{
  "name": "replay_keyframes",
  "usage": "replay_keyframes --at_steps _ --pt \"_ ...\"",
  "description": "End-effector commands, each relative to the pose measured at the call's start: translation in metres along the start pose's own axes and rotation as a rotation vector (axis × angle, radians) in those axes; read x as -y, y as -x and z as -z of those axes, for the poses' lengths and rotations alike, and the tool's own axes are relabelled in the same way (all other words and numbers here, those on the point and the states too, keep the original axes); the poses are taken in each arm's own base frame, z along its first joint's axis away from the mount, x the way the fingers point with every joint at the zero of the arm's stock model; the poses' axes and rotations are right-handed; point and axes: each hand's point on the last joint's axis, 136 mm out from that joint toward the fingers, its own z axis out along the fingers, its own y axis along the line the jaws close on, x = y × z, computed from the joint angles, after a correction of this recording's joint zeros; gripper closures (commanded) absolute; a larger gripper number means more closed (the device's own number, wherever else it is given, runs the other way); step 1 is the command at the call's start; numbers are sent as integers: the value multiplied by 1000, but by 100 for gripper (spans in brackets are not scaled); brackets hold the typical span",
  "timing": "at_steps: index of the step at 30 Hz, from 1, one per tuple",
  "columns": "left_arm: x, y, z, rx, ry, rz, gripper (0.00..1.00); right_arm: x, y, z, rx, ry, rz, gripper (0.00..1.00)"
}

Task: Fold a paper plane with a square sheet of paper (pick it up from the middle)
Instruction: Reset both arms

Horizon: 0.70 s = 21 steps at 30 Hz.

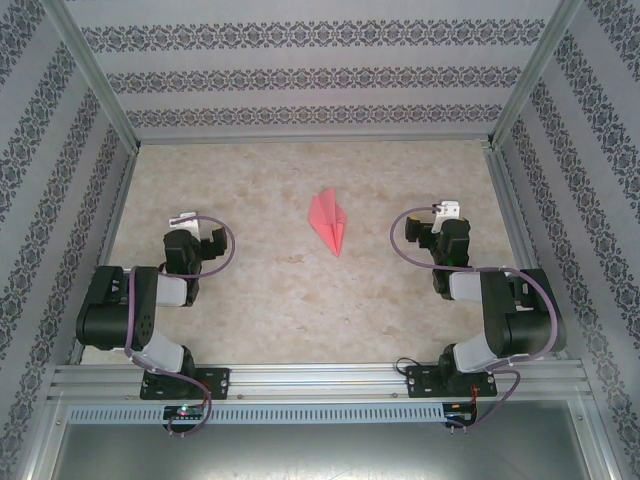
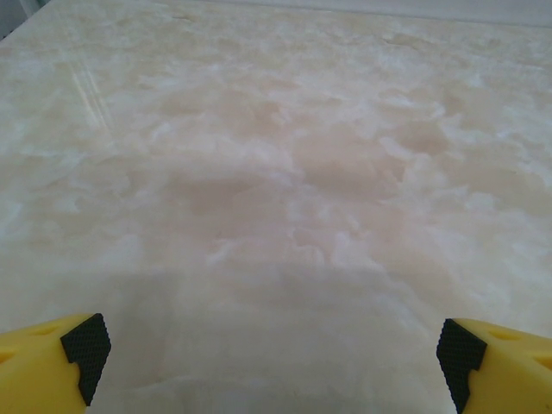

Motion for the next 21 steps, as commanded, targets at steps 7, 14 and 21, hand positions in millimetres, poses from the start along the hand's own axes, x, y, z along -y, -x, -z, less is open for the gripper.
replay_keyframes --at_steps 7,14,21 --pt "19 17 -8 17 -54 -84 0 -4 10 -1 39 25 14 2" --pt "20 17 -9 12 -57 -87 0 -4 11 -1 41 25 14 2" --pt "20 16 -9 10 -57 -86 0 -18 12 3 62 110 47 2"
